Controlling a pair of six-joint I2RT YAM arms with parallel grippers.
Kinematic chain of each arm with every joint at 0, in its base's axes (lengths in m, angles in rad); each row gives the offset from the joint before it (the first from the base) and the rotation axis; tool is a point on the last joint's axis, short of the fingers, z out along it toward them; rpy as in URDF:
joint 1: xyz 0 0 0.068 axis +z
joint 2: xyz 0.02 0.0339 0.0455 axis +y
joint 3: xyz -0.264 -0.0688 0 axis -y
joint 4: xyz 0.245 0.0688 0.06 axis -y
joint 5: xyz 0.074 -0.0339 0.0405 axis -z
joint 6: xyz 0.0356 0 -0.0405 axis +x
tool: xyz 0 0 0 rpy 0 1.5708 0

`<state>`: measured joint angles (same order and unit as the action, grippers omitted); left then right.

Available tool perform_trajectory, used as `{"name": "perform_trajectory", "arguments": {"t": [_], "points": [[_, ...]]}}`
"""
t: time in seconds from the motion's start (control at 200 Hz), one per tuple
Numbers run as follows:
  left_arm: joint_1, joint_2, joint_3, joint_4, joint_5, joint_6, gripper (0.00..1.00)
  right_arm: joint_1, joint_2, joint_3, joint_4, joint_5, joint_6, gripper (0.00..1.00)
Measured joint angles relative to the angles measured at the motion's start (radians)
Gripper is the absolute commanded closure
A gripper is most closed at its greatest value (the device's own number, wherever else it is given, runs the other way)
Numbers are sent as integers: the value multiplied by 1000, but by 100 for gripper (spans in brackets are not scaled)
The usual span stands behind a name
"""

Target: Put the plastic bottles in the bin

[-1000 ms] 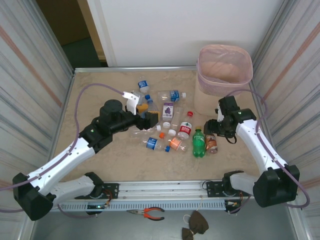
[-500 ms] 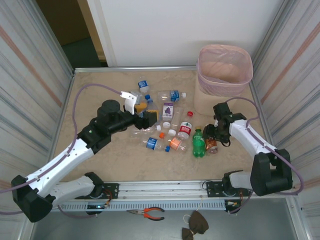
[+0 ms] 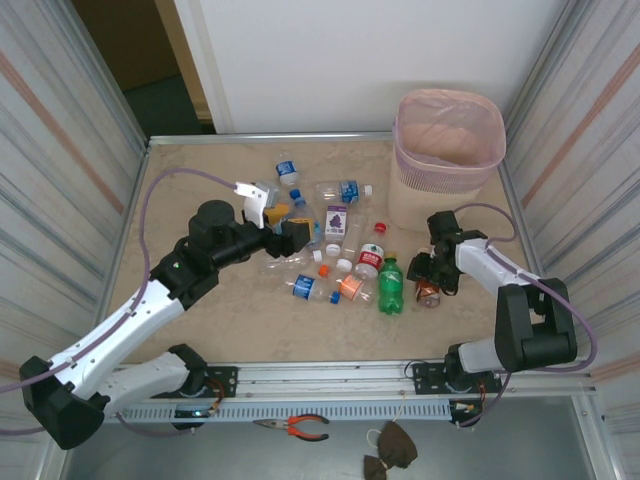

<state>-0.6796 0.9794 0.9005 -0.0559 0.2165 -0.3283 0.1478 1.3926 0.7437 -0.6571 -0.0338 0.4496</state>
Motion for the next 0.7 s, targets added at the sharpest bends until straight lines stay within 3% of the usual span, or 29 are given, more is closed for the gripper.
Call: {"name": "perform_trajectory", "arguments": {"t": [0.346, 0.701], "points": [[0, 0, 0, 1, 0, -13, 17, -44, -28, -19, 19, -20, 14, 42], [6, 0, 0, 1, 0, -14, 17, -64, -155, -19, -7, -4, 18, 43]]}}
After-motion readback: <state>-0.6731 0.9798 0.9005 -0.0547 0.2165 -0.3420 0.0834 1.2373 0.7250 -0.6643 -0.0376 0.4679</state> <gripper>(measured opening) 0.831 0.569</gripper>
